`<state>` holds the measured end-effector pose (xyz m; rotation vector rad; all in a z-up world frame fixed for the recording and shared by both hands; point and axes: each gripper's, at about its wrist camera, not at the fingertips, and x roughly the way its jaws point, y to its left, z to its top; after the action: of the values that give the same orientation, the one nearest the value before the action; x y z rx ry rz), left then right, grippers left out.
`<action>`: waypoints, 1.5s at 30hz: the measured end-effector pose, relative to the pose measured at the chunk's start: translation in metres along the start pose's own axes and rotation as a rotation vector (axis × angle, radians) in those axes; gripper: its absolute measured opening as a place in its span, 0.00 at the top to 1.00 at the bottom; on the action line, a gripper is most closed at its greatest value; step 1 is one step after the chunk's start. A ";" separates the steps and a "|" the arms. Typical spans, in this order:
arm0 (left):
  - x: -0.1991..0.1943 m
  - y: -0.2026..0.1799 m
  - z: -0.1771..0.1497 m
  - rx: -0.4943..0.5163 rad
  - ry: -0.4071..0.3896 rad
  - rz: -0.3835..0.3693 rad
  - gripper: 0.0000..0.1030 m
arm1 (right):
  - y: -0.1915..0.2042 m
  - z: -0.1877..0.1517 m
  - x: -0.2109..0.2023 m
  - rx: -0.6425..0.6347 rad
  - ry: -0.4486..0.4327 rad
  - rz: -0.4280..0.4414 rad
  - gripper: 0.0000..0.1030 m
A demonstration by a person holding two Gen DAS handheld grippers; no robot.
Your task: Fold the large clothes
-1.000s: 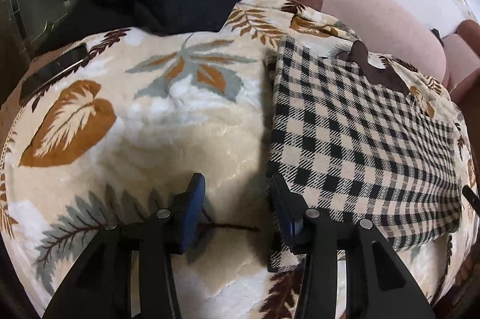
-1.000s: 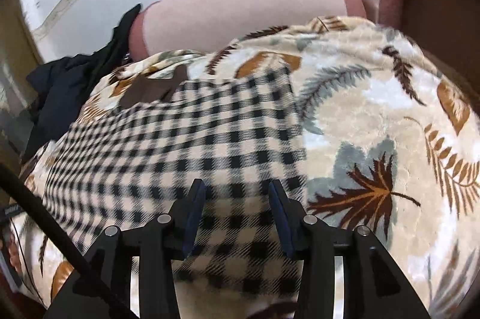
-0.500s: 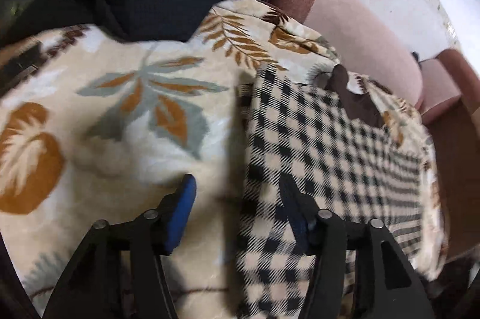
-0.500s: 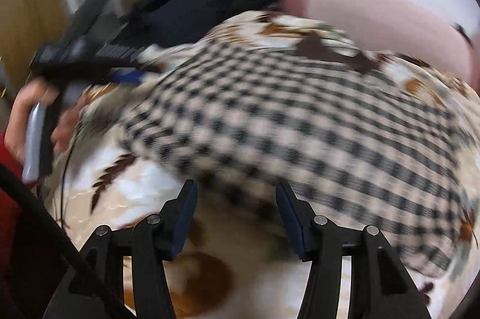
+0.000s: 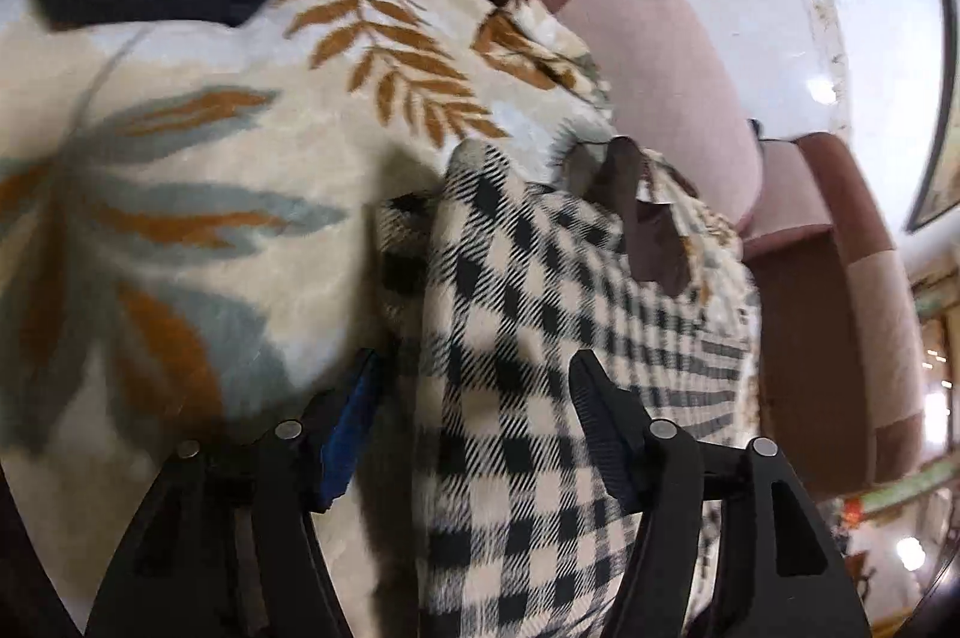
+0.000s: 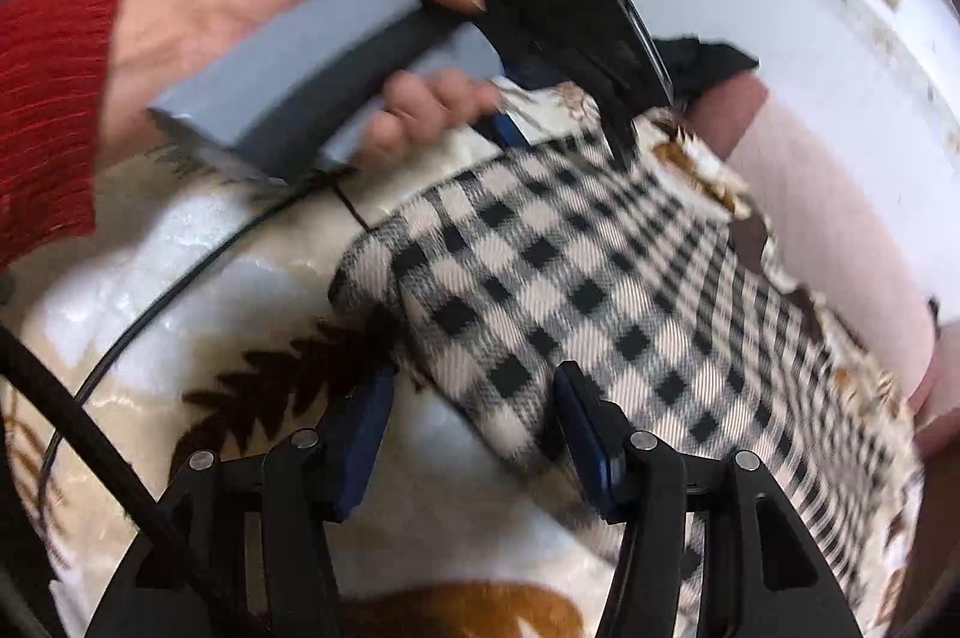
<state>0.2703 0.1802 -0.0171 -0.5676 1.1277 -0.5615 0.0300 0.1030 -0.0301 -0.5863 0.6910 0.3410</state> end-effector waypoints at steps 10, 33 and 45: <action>0.019 -0.005 0.011 0.005 0.027 -0.112 0.32 | 0.017 0.026 0.024 -0.037 0.008 -0.044 0.57; 0.014 -0.190 -0.008 0.171 -0.056 0.099 0.90 | -0.125 -0.037 -0.097 0.315 -0.173 -0.071 0.91; 0.194 -0.361 -0.074 0.438 0.144 0.211 0.90 | -0.273 -0.178 -0.120 0.785 -0.025 -0.078 0.91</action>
<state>0.2180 -0.2233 0.0729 -0.0295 1.1393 -0.6480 -0.0151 -0.2323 0.0480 0.1387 0.7111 -0.0123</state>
